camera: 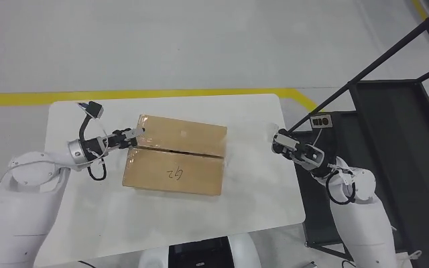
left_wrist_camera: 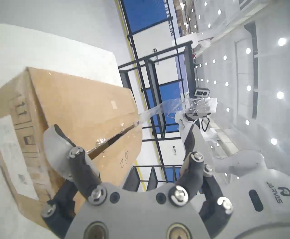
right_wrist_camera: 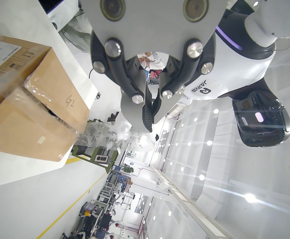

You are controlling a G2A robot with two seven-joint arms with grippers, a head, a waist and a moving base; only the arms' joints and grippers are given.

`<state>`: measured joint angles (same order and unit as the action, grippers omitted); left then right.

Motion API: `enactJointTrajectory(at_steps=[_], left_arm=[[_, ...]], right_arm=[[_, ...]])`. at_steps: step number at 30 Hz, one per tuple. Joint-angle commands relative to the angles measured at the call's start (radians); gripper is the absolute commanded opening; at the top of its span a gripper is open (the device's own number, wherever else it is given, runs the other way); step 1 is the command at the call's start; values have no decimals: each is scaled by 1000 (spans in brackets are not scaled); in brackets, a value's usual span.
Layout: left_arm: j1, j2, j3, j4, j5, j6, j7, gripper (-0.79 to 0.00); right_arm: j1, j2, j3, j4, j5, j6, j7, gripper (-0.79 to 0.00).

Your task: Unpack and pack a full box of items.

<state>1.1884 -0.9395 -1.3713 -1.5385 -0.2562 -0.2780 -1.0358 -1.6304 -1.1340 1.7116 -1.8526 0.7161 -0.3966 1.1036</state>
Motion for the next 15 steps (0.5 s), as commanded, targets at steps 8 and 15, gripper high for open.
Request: enactJointTrajectory(at_steps=[8, 15], left_arm=[[-49, -11, 69, 65, 61, -30, 17, 0], [-36, -3, 39, 49, 63, -15, 1, 0]], right_arm=[[-12, 3, 13, 3, -8, -4, -10, -785], [-15, 6, 22, 6, -9, -4, -14, -785]])
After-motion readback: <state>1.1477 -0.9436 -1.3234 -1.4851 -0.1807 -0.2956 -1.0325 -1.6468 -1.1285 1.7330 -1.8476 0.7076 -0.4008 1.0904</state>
